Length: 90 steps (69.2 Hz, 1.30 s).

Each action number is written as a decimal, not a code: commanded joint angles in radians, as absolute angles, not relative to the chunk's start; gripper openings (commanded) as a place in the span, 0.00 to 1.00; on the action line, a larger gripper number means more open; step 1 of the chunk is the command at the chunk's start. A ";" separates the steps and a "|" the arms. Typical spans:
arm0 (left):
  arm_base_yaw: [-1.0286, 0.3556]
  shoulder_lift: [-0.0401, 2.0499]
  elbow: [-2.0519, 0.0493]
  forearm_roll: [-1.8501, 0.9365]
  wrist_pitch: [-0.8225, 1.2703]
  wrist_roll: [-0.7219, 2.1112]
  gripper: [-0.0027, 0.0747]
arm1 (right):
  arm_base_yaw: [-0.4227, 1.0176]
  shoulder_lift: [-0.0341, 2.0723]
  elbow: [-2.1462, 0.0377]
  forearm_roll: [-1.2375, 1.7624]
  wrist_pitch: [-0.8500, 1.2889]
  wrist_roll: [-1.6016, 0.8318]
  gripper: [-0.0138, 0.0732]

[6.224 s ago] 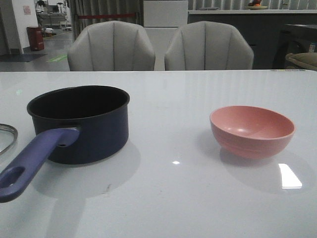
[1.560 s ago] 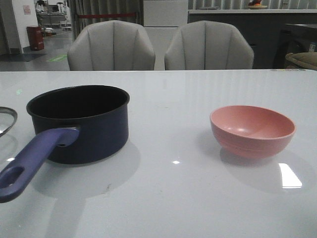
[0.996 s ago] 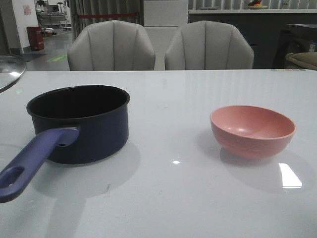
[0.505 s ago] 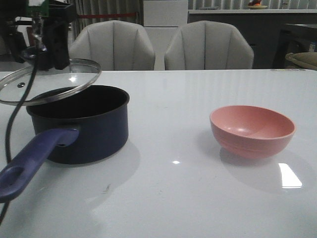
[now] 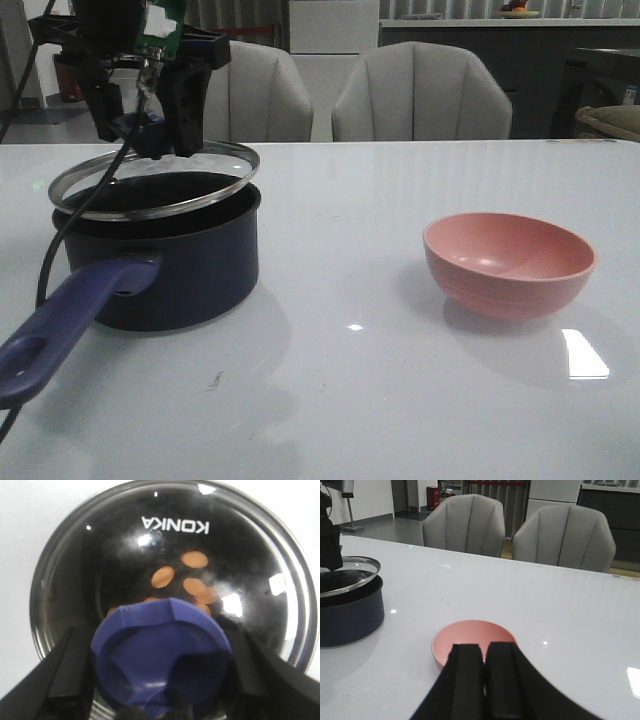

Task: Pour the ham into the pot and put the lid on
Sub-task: 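Carry the glass lid over the saucepan and lower it on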

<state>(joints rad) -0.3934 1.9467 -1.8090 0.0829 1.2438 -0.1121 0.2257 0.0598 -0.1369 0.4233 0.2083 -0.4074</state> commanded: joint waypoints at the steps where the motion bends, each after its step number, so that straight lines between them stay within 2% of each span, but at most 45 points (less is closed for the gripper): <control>1: -0.401 1.896 -1.850 0.102 1.268 -0.138 0.18 | 0.226 0.069 -0.166 0.431 0.124 -0.417 0.34; 50: -0.401 1.958 -1.850 0.080 1.268 -0.134 0.21 | 0.226 0.069 -0.166 0.431 0.124 -0.417 0.34; 56: -0.401 1.958 -1.850 0.080 1.268 -0.134 0.30 | 0.226 0.069 -0.166 0.431 0.124 -0.417 0.34; 66: -0.399 1.958 -1.850 0.080 1.268 -0.134 0.59 | 0.226 0.069 -0.166 0.431 0.124 -0.417 0.34; 72: -0.399 1.958 -1.850 0.091 1.268 -0.134 0.73 | 0.226 0.069 -0.166 0.431 0.124 -0.417 0.34; 76: -0.399 1.956 -1.850 0.110 1.268 -0.134 0.76 | 0.226 0.069 -0.166 0.431 0.124 -0.417 0.34; 90: -0.399 1.936 -1.882 0.126 1.268 -0.134 0.75 | 0.226 0.069 -0.166 0.431 0.124 -0.417 0.34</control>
<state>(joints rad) -0.3973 2.0042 -1.8306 0.0996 1.2441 -0.1266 0.2257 0.0598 -0.1369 0.4233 0.2079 -0.4074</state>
